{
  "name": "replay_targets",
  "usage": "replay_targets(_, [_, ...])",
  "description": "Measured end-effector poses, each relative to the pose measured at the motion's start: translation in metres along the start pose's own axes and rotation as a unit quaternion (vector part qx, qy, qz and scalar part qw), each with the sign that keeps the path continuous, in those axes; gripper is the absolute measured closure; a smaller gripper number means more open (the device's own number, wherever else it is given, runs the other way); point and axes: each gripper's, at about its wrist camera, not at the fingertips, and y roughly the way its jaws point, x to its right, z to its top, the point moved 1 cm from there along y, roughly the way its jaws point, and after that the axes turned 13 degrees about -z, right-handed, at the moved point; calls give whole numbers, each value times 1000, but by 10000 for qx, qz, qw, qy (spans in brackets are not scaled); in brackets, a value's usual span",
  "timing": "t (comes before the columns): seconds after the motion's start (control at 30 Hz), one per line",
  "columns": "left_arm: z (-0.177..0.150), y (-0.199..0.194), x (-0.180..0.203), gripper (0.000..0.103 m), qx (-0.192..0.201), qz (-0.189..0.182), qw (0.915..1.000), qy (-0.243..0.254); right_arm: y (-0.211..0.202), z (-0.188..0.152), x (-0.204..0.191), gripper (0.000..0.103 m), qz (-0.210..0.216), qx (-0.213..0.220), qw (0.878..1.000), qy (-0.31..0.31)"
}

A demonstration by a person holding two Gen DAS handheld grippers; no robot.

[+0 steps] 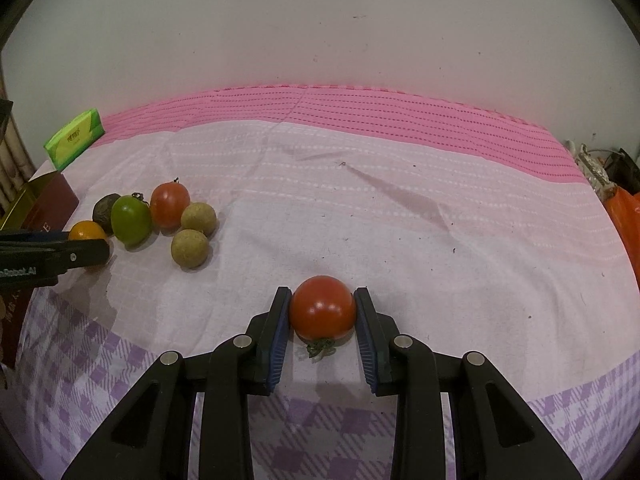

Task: Organize fruits
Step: 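Grasp a mandarin orange with the left gripper while the right gripper holds the tomato, then carry the mandarin orange into the tin tray and open the left gripper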

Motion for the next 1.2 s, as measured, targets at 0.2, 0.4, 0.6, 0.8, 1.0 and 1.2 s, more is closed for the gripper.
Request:
replay_targets(0.2, [-11, -7, -1, 66, -40, -15, 10000, 14, 0, 0, 0, 70, -5, 1, 10000, -3])
replay_targets(0.4, [-26, -22, 3, 66, -12, -75, 10000, 19, -1, -1, 0, 70, -11, 2, 10000, -5])
replay_targets(0.6, [-38, -42, 8, 66, 94, -141, 9999, -14, -1, -1, -1, 70, -15, 4, 10000, -9])
replay_targets(0.8, [-44, -68, 8, 66, 284, -181, 9994, -48, -1, -1, -1, 70, -12, 4, 10000, -5])
replay_targets(1.0, [-44, -93, -5, 66, 526, -79, 9984, -172, -1, 0, -1, 70, -18, 5, 10000, -12])
replay_targets(1.2, [-41, -113, -40, 66, 654, 156, 9963, -527, -2, 0, -2, 70, -21, 7, 10000, -14])
